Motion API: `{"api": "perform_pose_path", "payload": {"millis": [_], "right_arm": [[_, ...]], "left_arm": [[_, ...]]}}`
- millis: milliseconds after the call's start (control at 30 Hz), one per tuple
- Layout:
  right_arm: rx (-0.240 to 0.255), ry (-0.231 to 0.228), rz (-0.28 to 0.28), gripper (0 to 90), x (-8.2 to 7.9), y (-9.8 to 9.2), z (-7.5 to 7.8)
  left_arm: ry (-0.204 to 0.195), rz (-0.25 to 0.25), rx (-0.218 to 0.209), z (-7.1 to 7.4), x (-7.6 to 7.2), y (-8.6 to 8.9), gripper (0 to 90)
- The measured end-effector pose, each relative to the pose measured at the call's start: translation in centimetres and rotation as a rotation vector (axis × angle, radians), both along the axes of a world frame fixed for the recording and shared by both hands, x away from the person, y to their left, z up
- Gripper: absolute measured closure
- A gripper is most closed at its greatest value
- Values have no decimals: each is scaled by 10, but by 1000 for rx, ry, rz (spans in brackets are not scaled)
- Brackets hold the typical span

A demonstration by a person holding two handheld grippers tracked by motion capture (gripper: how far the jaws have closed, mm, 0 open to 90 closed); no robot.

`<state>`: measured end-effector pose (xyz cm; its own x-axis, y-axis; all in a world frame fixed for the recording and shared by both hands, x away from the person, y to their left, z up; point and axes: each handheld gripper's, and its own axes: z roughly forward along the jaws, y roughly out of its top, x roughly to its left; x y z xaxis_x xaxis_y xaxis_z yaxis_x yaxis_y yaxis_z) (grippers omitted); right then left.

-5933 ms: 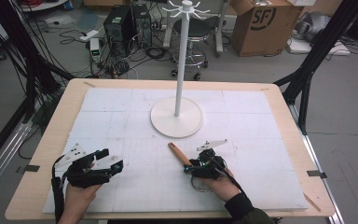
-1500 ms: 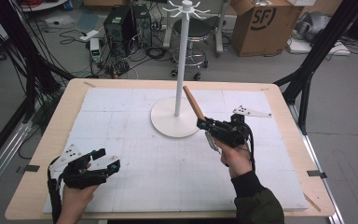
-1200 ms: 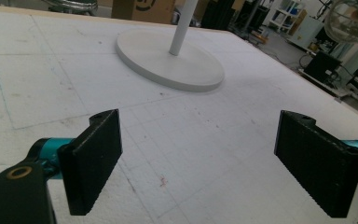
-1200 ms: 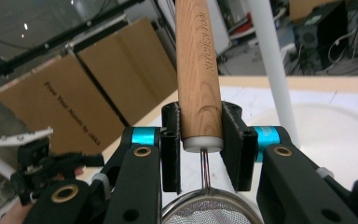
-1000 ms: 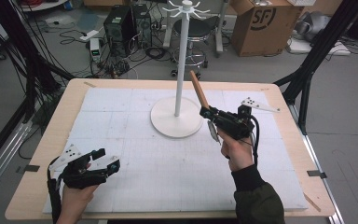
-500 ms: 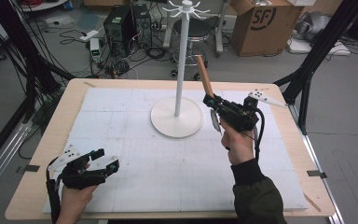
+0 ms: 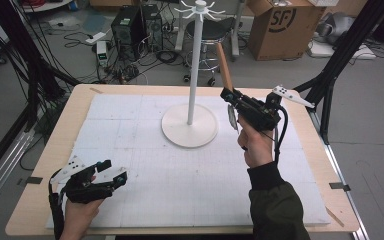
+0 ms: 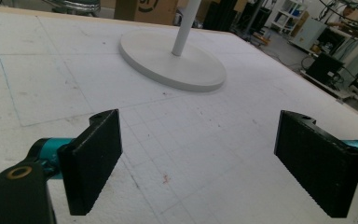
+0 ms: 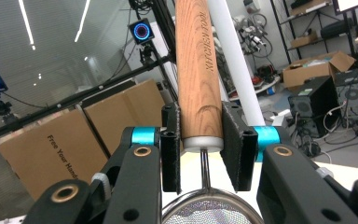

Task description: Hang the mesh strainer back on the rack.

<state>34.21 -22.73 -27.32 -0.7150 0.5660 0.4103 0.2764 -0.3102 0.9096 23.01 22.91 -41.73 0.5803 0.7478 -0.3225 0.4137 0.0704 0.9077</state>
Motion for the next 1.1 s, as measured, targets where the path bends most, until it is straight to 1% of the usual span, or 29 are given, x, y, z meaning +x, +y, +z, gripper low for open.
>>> {"api": "perform_pose_path", "payload": {"millis": [167,400,533,700,767,800,900,1000,1100], "right_arm": [[10,-20,-16,712,1,0,5],[32,-32,-33,712,4,0,11],[38,-52,-41,712,6,2,16],[45,-82,-50,712,8,7,19],[56,-78,-53,712,9,9,18],[54,-82,-51,712,10,9,18],[69,-86,-58,713,13,11,19],[67,-92,-65,712,16,12,20],[66,-100,-75,712,19,14,22]], "left_arm": [[1,-2,2,0,-1,0,156],[-1,0,-1,1,-1,0,156],[0,-10,5,1,-2,-3,156],[-2,-9,-1,1,-2,-2,156],[0,-9,-4,1,-2,-1,156],[0,-9,-6,0,-1,-1,156],[1,-10,-6,0,-1,0,156],[0,-9,4,-1,0,0,156],[1,-13,4,-1,0,-1,156]]}}
